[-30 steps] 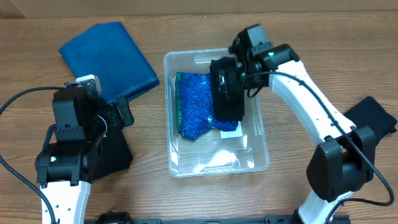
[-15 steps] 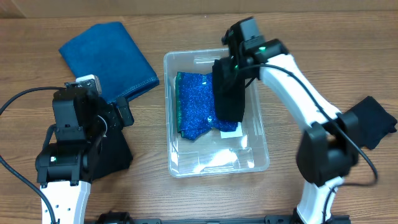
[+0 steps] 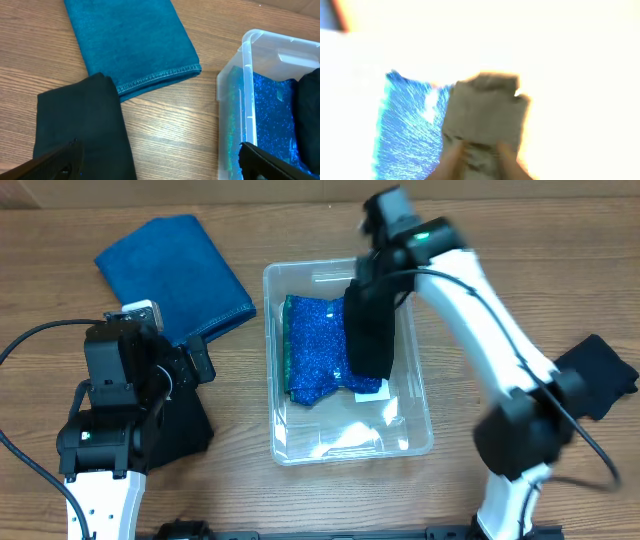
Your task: Pack container
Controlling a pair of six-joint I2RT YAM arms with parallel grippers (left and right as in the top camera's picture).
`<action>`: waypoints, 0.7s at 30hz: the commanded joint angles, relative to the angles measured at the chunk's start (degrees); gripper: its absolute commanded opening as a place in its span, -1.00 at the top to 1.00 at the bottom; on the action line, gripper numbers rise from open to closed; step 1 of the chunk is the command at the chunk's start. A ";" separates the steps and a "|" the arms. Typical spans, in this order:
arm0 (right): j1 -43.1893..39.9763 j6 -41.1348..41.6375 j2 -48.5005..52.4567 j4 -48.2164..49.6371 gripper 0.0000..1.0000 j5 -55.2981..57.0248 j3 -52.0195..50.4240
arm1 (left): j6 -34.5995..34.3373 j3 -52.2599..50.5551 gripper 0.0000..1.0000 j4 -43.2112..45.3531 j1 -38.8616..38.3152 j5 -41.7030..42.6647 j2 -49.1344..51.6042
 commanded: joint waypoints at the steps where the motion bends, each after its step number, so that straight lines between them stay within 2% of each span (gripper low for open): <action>1: -11.74 8.44 -12.92 -1.79 -0.22 3.87 3.28 | 1.53 1.51 -1.00 0.02 -0.35 -0.79 0.07; 4: -25.77 10.84 -15.47 -7.80 -0.43 0.17 3.28 | 1.53 1.51 -1.00 0.04 -0.35 -0.79 0.07; 5: -34.77 10.86 -15.23 -11.21 -0.50 -3.39 2.64 | 1.53 1.51 -1.00 0.07 -0.33 -0.79 0.07; 6: -40.63 11.13 -15.15 -12.41 -0.64 -4.83 1.20 | 1.53 1.51 -1.00 0.07 -0.35 -0.79 0.09; 7: -47.17 12.35 -14.97 -13.09 -0.93 -5.38 -1.16 | 1.53 1.51 -1.00 0.07 -0.33 -0.79 0.07; 8: -51.69 12.33 -14.97 -12.81 -1.00 -5.95 -3.63 | 1.53 1.51 -1.00 0.09 -0.33 -0.79 0.07; 11: -62.62 12.28 -14.97 -9.05 -1.00 -6.69 -13.60 | 1.53 1.51 -1.00 0.07 -0.35 -0.79 0.07; 14: -70.36 11.32 -14.97 -0.31 -1.00 -10.97 -25.66 | 1.55 1.51 -1.00 0.07 -0.33 -0.79 0.07; 15: -72.26 8.02 -14.97 3.91 -1.00 -14.80 -30.23 | 1.55 1.51 -1.00 0.07 -0.33 -0.79 0.07; 18: -73.55 2.19 -14.95 13.09 -1.00 -17.11 -39.63 | 1.53 1.51 -1.00 0.07 -0.35 -0.76 0.07; 21: -73.55 1.14 -14.86 20.85 -1.00 -15.58 -45.66 | 1.53 1.51 -1.00 0.02 -0.35 -0.76 0.07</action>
